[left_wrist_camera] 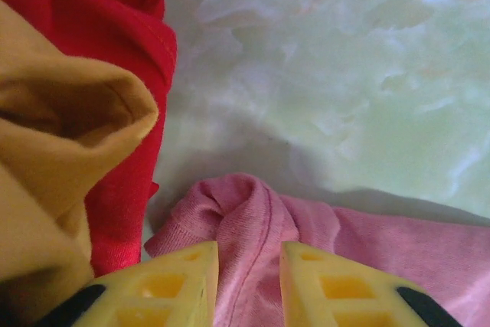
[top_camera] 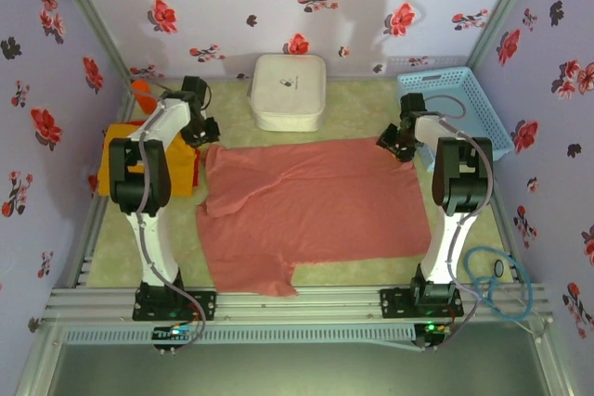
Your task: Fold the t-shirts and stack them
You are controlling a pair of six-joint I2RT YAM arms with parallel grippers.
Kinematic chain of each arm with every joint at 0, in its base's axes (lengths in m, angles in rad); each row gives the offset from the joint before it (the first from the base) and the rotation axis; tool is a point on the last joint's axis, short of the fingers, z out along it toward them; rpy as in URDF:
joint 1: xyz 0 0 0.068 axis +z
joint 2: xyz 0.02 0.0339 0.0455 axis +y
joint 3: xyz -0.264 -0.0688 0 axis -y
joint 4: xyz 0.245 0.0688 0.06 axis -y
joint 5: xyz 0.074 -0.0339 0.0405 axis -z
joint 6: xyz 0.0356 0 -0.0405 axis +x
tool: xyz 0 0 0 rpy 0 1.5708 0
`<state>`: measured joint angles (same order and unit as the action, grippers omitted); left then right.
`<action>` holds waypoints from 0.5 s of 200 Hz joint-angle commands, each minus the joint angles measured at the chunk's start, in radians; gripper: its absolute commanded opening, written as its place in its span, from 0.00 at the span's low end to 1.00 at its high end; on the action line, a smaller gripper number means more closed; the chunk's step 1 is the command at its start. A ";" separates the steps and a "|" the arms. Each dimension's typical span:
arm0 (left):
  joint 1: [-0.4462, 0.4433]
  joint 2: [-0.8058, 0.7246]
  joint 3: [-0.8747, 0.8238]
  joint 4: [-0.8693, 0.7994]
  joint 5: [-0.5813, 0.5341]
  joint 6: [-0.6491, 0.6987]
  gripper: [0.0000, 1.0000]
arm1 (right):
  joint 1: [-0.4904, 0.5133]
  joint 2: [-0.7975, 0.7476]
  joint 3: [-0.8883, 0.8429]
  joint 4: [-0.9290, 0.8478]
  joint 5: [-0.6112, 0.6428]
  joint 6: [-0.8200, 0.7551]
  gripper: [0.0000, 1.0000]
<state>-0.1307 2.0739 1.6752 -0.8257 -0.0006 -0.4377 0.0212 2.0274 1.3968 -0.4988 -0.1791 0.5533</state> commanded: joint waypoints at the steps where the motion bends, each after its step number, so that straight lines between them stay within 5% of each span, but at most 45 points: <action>1: 0.001 0.032 0.024 -0.025 -0.027 -0.005 0.27 | -0.024 0.008 -0.021 -0.012 0.029 0.029 0.45; 100: -0.021 0.061 0.002 0.023 0.003 -0.037 0.23 | -0.026 0.016 -0.043 -0.005 0.062 0.078 0.40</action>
<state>-0.1383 2.1143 1.6749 -0.8135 0.0002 -0.4522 0.0212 2.0274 1.3907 -0.4911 -0.1776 0.5694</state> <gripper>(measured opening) 0.233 0.411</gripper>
